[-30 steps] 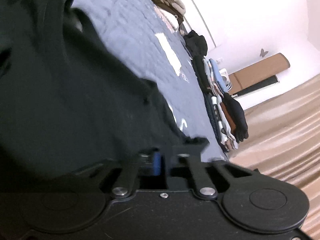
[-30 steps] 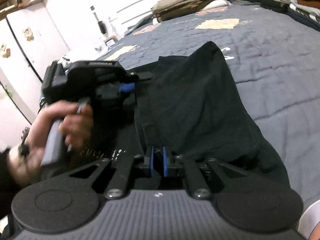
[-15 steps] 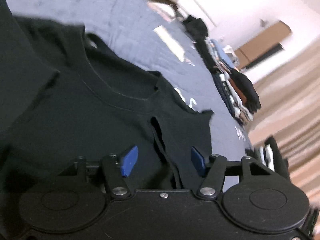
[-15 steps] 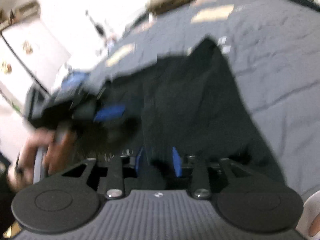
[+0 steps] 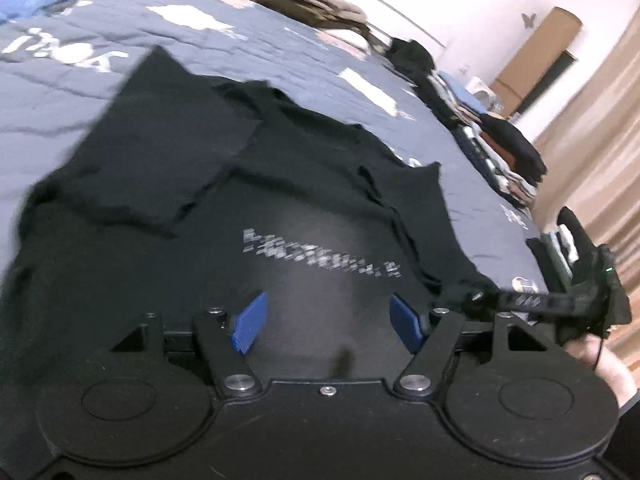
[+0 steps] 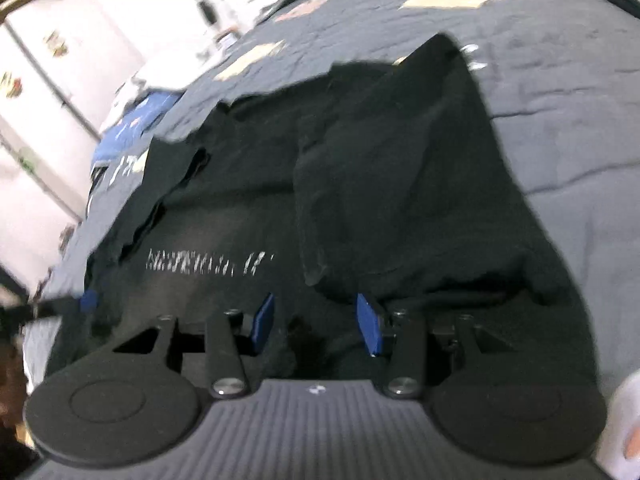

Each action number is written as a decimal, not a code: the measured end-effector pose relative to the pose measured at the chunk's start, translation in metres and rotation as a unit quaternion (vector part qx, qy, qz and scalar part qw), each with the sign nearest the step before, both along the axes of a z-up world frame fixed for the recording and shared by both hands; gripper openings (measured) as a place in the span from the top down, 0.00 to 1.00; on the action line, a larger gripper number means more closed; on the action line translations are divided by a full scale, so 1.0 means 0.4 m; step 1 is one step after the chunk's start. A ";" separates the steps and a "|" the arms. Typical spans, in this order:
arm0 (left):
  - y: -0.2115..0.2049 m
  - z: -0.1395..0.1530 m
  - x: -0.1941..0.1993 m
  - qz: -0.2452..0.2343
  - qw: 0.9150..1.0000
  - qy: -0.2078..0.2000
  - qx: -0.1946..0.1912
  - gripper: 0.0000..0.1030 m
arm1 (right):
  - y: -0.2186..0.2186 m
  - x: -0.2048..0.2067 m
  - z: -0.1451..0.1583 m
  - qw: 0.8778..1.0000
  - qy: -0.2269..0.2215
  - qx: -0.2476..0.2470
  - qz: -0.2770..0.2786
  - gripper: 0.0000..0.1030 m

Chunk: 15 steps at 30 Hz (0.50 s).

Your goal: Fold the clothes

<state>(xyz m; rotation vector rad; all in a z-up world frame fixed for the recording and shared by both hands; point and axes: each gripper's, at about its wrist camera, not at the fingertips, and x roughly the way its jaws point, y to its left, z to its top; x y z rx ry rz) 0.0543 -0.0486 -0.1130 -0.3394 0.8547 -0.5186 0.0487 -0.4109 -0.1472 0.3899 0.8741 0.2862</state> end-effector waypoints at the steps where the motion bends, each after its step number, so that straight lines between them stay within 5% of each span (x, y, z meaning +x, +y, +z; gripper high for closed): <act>1: 0.017 0.005 -0.014 0.006 1.000 -0.002 0.001 0.34 | -0.002 -0.007 0.014 1.000 -0.009 -0.001 -0.007 0.56; 8: 0.095 0.060 -0.102 0.018 0.998 -0.041 0.046 0.32 | 0.022 -0.093 0.092 0.996 -0.059 0.002 -0.061 0.55; 15: 0.118 0.106 -0.158 0.007 0.994 -0.060 0.091 0.32 | 0.064 -0.188 0.113 0.997 -0.045 0.010 -0.066 0.55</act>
